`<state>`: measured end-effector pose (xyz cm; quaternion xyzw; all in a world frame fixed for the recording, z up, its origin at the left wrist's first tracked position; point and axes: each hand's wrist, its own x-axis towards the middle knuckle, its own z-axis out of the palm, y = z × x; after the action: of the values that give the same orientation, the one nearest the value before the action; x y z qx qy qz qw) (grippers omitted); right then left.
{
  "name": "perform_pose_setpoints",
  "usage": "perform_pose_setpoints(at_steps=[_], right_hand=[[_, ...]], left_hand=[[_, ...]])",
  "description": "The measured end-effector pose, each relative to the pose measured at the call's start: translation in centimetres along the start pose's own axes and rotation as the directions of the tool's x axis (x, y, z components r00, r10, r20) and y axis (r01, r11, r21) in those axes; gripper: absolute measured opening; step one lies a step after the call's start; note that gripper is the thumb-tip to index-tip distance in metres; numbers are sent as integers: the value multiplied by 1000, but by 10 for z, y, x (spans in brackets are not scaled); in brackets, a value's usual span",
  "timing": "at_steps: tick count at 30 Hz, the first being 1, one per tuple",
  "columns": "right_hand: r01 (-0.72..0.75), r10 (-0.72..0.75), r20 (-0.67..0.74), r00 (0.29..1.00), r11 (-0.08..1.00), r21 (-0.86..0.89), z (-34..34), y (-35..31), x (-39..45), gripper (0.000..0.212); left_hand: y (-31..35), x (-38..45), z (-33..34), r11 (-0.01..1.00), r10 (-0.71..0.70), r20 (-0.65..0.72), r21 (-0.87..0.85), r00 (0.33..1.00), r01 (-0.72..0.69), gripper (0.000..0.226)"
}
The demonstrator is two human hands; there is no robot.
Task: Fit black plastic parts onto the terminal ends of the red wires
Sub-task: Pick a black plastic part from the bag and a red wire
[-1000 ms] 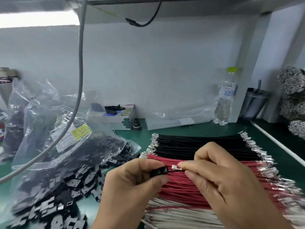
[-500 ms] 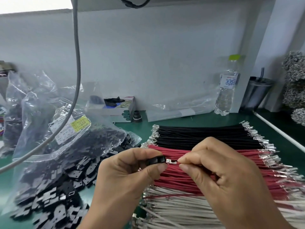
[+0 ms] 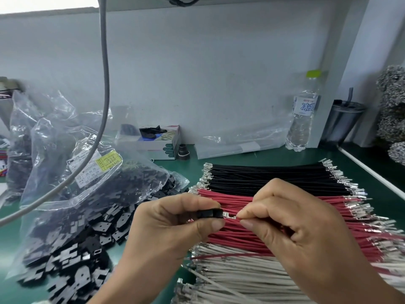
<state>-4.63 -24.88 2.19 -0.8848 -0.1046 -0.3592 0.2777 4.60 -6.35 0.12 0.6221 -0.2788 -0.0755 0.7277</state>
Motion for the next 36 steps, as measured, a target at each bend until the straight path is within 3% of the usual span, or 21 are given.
perform_pose_setpoints(at_steps=[3,6,8,13,16,19,22,30,36], right_hand=[[-16,16,21,1000,1000,7,1,1,-1,11],[13,-12,8,1000,979,-204,7,-2,-2,20],[38,-40,0,999,967,-252,10,-5,-4,23],[27,-26,8,1000,984,-176,17,-3,-7,17],[-75,77,41,996,996,-44,11,3,-7,9],[-40,48,70,996,993,-112,7,8,-6,13],[10,0,84,996,994,-113,9,8,-6,18],[-66,69,74,995,997,-38,5,11,-5,11],[-11,15,77,997,999,-48,9,9,-7,24]], left_hand=[[2,1,-4,999,27,36,32,999,-28,27],[3,-1,-2,975,131,48,175,990,-138,21],[2,-2,1,963,147,31,225,989,-150,21],[0,-5,3,962,108,35,247,993,-114,26],[0,-4,3,994,-8,-13,106,1000,10,31],[0,-3,4,996,-86,-6,4,996,86,30],[2,-4,2,996,-88,21,13,996,88,28],[3,-3,2,994,-107,25,-22,994,107,32],[0,-5,2,996,-79,18,51,997,78,29]])
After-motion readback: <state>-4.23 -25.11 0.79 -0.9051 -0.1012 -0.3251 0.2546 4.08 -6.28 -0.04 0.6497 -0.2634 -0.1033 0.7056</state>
